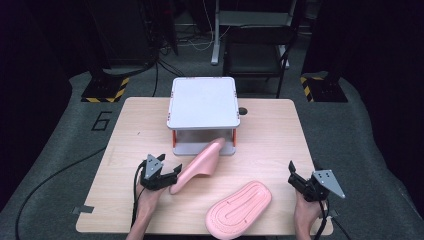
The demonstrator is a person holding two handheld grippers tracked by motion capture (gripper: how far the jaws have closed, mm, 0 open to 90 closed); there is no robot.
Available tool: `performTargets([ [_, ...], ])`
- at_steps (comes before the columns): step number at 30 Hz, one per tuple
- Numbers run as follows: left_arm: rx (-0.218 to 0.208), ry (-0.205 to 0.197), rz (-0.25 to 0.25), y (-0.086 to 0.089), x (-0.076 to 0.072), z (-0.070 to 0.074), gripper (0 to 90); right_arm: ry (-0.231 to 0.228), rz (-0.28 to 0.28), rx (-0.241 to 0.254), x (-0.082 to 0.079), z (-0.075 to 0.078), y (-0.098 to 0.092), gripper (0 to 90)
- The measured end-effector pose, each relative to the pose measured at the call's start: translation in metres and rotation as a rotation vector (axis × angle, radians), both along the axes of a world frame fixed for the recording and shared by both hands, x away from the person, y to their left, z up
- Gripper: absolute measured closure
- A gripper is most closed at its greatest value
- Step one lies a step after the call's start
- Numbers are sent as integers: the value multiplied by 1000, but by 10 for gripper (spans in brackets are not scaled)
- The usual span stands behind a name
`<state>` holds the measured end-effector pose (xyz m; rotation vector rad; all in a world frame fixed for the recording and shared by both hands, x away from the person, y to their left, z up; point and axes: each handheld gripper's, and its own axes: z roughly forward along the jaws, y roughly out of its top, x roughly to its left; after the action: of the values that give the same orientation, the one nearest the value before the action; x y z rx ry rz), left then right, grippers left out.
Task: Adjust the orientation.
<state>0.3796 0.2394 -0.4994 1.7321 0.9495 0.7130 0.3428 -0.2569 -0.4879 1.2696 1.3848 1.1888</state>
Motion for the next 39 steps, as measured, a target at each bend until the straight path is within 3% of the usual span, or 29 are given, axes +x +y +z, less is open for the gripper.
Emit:
performTargets([
  [3, -40, -28, -40, 5, -8, 8, 249, 5, 10, -1, 1, -1, 1, 151],
  [5, 20, -62, -45, 5, -12, 12, 249, 4, 13, -7, 1, 0, 3, 151],
  [6, 20, -71, -55, 4, -14, 14, 249, 3, 15, -6, 1, 0, 3, 151],
  [9, -33, -69, -114, 2, -20, 17, 245, 2, 16, -6, 1, 0, 3, 152],
  [13, 10, -84, -197, -11, -28, 18, 246, 1, 18, -5, 1, 0, 3, 152],
  [14, 27, -66, -209, -14, -28, 18, 246, 3, 19, -8, 1, 0, 4, 152],
  [17, 88, -29, -218, -22, -27, 11, 261, 1, 21, -9, 1, 0, 4, 152],
  [21, 163, 9, -206, -26, -26, 0, 380, -3, 12, -10, 0, 0, 2, 152],
  [23, 130, 26, -221, -25, -25, -3, 467, -7, 5, -2, 1, 0, 1, 151],
  [24, 123, 13, -226, -24, -25, -3, 544, -1, 13, 0, 1, 0, 1, 152],
  [26, 138, 17, -211, -23, -26, -1, 602, -6, 7, -4, 0, 0, 1, 152],
  [29, 94, 29, -214, -19, -30, 2, 609, -2, 14, -6, 0, 0, 2, 152],
  [33, -22, 71, -211, -8, -35, 6, 609, -5, 18, -6, 1, 0, 3, 152],
  [34, -32, 93, -212, -3, -35, 7, 608, -6, 19, -4, 1, 0, 3, 152],
  [36, -63, 103, -177, 4, -34, 4, 605, -9, 22, -10, 1, 1, 4, 152],
  [39, -74, 76, -110, 11, -32, 0, 569, -13, 26, -14, 0, 2, 5, 152],
])
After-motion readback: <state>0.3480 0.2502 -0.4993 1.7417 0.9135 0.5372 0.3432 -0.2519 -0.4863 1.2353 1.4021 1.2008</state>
